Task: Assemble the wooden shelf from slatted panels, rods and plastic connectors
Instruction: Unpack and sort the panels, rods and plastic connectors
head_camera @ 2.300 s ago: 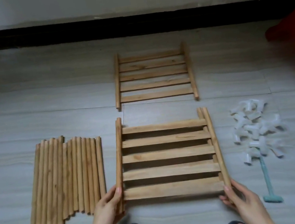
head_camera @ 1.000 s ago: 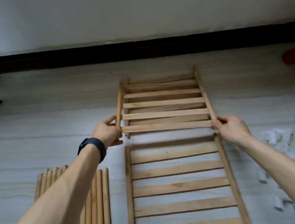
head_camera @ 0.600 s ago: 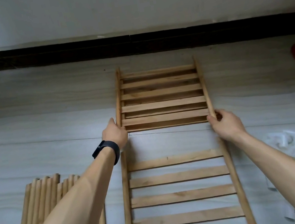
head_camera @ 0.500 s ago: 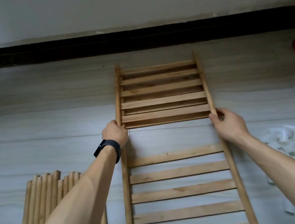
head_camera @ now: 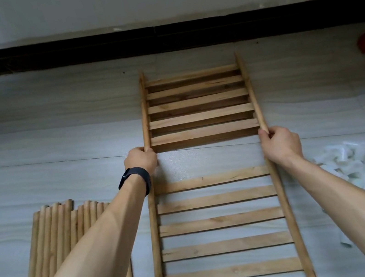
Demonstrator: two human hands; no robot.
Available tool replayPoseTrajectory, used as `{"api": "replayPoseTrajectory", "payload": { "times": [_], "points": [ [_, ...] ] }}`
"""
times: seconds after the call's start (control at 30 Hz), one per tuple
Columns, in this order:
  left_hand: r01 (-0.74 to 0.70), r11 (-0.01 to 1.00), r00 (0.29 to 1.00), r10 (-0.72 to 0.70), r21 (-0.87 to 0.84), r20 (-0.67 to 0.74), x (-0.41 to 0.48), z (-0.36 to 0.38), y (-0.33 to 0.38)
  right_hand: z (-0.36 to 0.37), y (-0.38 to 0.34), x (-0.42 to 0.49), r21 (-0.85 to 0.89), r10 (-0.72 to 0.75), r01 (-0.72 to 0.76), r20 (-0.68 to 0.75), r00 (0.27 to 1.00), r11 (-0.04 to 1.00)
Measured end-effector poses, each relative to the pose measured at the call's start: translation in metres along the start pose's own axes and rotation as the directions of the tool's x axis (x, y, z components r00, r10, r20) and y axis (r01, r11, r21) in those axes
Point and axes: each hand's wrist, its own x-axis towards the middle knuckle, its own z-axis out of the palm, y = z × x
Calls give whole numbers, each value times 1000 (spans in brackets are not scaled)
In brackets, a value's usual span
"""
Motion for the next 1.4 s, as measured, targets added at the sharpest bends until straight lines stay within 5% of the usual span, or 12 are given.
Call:
{"api": "replayPoseTrajectory", "payload": {
  "times": [0.2, 0.77, 0.9, 1.07, 1.2, 1.4],
  "points": [
    [62, 991, 998, -61, 115, -11, 3, 5, -3, -1, 4, -5, 65, 82, -81, -19, 996, 995],
    [15, 1000, 1000, -15, 26, 1, -1, 2, -16, -5, 2, -15, 160, 135, -135, 14, 991, 978],
    [-188, 981, 981, 190, 53, -46, -34, -5, -54, -7, 32, -53, 137, 29, -31, 17, 999, 990],
    [-509, 761, 860, 461, 401, 216, -105, -14, -134, 9, 97, -130, -146, -215, 228, 96, 972, 963],
    [-613, 575, 789, 401, 543, 466, -133, 3, -175, 31, 126, -173, -388, -430, 506, 270, 862, 771],
    [-581, 537, 811, 320, 611, 490, -158, 25, -188, 50, 132, -200, -561, -349, 497, 355, 867, 662]
  ]
}}
